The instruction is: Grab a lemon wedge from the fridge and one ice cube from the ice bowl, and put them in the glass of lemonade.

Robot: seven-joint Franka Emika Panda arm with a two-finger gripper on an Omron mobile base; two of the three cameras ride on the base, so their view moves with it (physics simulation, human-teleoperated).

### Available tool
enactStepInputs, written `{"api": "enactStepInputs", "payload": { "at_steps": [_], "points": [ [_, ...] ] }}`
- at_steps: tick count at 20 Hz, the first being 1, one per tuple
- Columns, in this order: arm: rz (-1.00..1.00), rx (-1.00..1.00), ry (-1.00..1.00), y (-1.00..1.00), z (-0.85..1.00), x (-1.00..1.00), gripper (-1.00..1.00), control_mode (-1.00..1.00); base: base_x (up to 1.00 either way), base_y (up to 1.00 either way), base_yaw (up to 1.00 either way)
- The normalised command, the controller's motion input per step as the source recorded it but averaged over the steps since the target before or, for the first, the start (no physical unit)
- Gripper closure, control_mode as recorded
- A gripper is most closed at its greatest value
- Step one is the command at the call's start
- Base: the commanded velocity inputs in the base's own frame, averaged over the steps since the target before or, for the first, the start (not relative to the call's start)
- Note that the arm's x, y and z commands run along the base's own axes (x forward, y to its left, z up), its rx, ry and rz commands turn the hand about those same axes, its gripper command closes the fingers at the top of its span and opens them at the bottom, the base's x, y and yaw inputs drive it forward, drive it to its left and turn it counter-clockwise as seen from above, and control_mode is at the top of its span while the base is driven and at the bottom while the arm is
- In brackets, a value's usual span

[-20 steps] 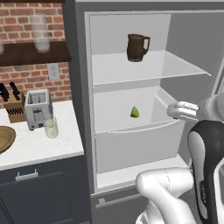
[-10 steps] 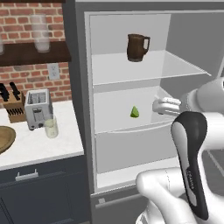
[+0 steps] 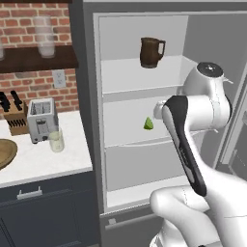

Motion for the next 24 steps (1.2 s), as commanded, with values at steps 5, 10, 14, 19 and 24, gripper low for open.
{"api": "enactStepInputs", "payload": {
  "at_steps": [5,10,14,19,24],
  "points": [
    [0.0,-0.02,-0.01,0.0,-0.67,0.04,-1.0,-1.0,0.0,0.0,0.0],
    [0.02,0.0,-0.1,0.0,-0.65,0.08,-1.0,-1.0,0.0,0.0,0.0],
    [0.03,0.0,-0.12,0.0,-0.28,0.14,-1.0,-1.0,0.0,0.0,0.0],
    [0.02,-0.01,-0.03,0.0,0.14,0.13,-1.0,-1.0,0.0,0.0,0.0],
    [0.01,0.0,0.02,0.0,0.21,0.67,-1.0,-1.0,0.0,0.0,0.0]
  ]
}}
